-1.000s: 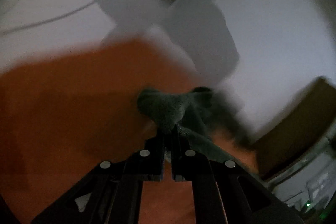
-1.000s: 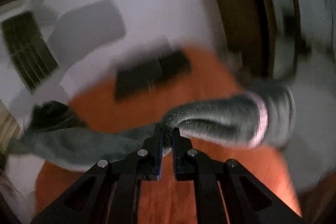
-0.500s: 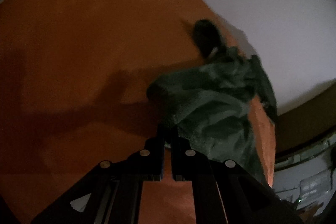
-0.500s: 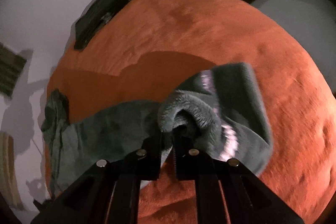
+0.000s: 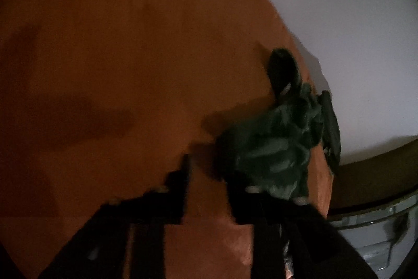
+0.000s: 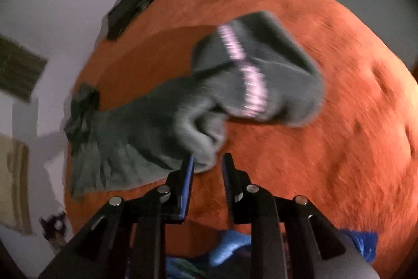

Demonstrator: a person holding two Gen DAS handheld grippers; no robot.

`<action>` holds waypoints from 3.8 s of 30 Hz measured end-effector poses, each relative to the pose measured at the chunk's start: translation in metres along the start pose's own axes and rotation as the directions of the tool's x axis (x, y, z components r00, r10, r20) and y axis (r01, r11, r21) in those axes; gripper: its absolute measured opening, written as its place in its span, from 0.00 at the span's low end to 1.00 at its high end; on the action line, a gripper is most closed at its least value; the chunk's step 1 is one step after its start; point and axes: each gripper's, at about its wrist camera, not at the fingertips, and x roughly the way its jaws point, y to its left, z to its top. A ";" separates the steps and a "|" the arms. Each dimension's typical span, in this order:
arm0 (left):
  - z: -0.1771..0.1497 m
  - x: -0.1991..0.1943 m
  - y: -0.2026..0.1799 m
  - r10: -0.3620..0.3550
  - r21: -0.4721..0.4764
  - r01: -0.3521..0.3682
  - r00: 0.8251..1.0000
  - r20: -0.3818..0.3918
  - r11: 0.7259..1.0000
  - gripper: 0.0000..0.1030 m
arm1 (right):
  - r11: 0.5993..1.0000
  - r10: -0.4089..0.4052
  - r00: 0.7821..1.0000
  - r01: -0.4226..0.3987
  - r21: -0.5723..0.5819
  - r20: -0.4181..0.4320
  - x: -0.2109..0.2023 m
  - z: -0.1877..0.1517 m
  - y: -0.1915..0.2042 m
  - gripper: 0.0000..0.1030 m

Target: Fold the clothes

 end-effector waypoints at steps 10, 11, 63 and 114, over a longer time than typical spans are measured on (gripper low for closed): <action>-0.004 0.055 -0.019 -0.057 -0.067 0.051 0.994 -0.091 0.996 0.63 | 0.883 0.161 0.978 -0.204 0.423 0.135 0.001 0.007 -0.079 0.82; -0.005 0.063 -0.025 -0.049 -0.056 0.043 0.993 -0.106 0.998 0.63 | 0.874 0.147 0.981 -0.187 0.448 0.122 0.009 0.012 -0.083 0.82; 0.066 0.063 -0.177 0.356 0.470 -0.250 0.922 -0.150 0.846 0.52 | 0.878 -0.477 0.868 0.478 -0.033 -0.135 0.005 0.251 -0.039 0.31; 0.009 0.042 -0.057 0.118 -0.019 -0.117 0.993 0.030 0.993 0.27 | 0.950 -0.256 0.967 0.247 0.192 0.020 -0.073 0.099 -0.102 0.66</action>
